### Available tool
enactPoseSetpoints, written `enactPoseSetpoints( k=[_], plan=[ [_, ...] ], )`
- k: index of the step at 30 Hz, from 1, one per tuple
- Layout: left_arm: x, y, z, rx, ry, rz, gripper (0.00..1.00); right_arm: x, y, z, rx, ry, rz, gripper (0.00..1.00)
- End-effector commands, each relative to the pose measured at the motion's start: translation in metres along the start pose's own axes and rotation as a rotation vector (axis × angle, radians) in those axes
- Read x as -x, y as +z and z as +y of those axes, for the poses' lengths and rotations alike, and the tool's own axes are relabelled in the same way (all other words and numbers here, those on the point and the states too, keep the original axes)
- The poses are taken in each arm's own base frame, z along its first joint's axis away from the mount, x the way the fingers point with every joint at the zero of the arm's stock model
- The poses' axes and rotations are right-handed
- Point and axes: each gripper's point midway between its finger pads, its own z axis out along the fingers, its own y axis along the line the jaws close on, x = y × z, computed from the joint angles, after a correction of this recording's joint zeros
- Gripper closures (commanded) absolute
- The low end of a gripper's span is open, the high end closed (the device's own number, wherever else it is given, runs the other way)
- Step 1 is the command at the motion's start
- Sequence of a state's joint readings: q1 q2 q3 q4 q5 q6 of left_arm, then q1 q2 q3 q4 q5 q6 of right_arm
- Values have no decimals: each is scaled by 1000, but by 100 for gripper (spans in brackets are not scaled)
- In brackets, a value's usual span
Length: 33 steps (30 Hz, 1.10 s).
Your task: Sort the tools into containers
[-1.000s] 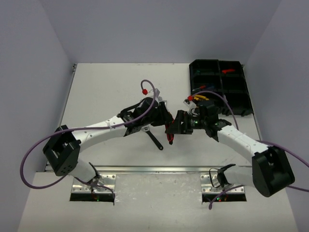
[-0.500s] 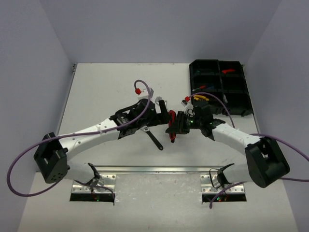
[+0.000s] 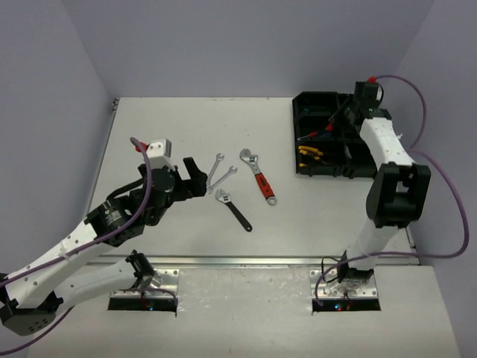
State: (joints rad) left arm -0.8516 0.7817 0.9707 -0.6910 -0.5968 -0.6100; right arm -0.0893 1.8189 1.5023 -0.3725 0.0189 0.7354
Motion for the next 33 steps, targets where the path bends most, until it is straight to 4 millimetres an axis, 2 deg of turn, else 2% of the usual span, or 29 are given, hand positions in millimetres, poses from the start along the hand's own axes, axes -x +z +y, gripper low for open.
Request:
enactPoseSetpoints(
  k=[1, 3, 5, 7, 10, 13, 15, 16, 21, 23, 28, 30, 33],
  plan=[
    [-28, 3, 37, 98, 110, 22, 0, 88, 32, -12, -213, 18, -198, 100],
    [-28, 2, 30, 51, 125, 31, 0, 100, 55, -14, -255, 4, -214, 100],
    [-33, 5, 26, 22, 139, 37, 0, 98, 83, -24, -294, -4, -213, 100],
    [-41, 9, 19, -11, 159, 70, 0, 112, 91, -24, -308, -1, -265, 100],
    [-52, 17, 16, -8, 191, 111, 0, 121, 105, -30, -311, -8, -339, 100],
    [-58, 20, 15, -6, 204, 134, 0, 128, 117, -28, -290, -38, -376, 100],
    [-59, 20, 14, -14, 207, 139, 0, 128, 133, -33, -288, -55, -368, 100],
    [-59, 20, 13, -17, 207, 139, 0, 134, 133, -30, -275, -62, -379, 100],
    [-55, 17, 12, -33, 196, 122, 0, 126, 151, -41, -251, -57, -343, 100],
    [-54, 15, 10, -48, 192, 116, 0, 120, 157, -53, -265, -60, -327, 87],
    [-56, 16, 10, -49, 200, 126, 0, 116, 160, -61, -277, -63, -315, 50],
    [-56, 17, 10, -49, 202, 127, 0, 118, 157, -58, -269, -59, -317, 38],
    [-56, 16, 9, -52, 200, 127, 0, 122, 150, -52, -251, -45, -320, 28]
  ],
)
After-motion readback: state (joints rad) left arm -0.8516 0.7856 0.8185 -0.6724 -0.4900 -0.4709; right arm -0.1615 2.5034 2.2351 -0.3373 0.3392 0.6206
